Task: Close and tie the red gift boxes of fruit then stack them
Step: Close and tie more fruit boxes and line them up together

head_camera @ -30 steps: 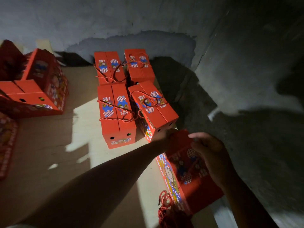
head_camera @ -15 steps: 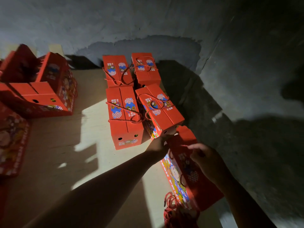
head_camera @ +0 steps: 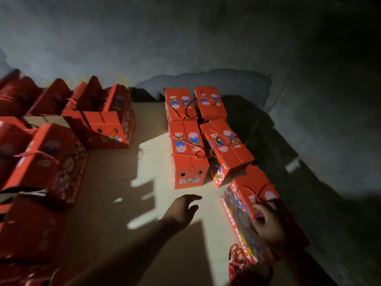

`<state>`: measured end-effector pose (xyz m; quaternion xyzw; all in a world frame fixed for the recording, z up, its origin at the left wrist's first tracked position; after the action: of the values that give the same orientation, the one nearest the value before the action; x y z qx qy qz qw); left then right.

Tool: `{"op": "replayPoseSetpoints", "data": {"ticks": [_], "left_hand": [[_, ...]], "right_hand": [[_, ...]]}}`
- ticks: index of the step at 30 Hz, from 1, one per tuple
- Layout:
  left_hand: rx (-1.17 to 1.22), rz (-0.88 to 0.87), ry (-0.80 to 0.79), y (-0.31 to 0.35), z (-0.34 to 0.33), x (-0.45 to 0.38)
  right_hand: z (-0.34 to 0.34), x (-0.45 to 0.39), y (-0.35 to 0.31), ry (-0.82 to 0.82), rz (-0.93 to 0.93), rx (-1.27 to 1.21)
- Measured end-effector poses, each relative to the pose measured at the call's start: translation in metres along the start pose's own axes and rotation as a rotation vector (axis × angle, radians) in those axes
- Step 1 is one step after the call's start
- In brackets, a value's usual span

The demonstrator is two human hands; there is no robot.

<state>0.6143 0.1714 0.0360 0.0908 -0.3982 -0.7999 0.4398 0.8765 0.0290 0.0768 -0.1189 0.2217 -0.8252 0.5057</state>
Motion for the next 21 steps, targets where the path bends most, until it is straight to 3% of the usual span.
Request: {"op": "replayPoseSetpoints", "data": {"ticks": [2,4,10,15,17,19,21], "left_hand": [[-0.069,0.038,0.011,-0.025,0.022,0.038],[-0.152,0.06,0.042,-0.049,0.048,0.081],[-0.588,0.304,0.181,-0.095,0.118,0.234],[-0.76,0.307,0.308,-0.086,0.111,0.32],[-0.652,0.343,0.316,-0.08,0.104,0.335],[-0.485,0.397,0.467,-0.078,0.105,0.343],[-0.25,0.591,0.567,-0.086,0.108,0.353]], "right_hand": [[-0.012,0.011,-0.002,-0.108,-0.108,-0.049],[-0.02,0.023,-0.004,-0.088,-0.151,-0.064],[-0.046,0.066,-0.016,0.008,-0.062,-0.054],[-0.072,0.105,-0.026,-0.029,-0.074,-0.041],[-0.081,0.119,-0.035,-0.05,-0.084,-0.036],[-0.087,0.129,-0.045,-0.081,-0.083,-0.042],[-0.092,0.137,-0.054,-0.118,-0.087,-0.032]]}}
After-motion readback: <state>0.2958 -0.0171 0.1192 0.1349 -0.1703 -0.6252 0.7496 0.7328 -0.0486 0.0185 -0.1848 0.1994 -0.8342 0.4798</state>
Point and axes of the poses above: each hand's wrist, its own x-axis away from the middle knuckle, its own z-axis out of the back of the hand, y = z × x, the point moved 4 cm from there along -x, towards the middle knuckle, and after that the axes turned 4 degrees about -x, right-handed, at the moved point
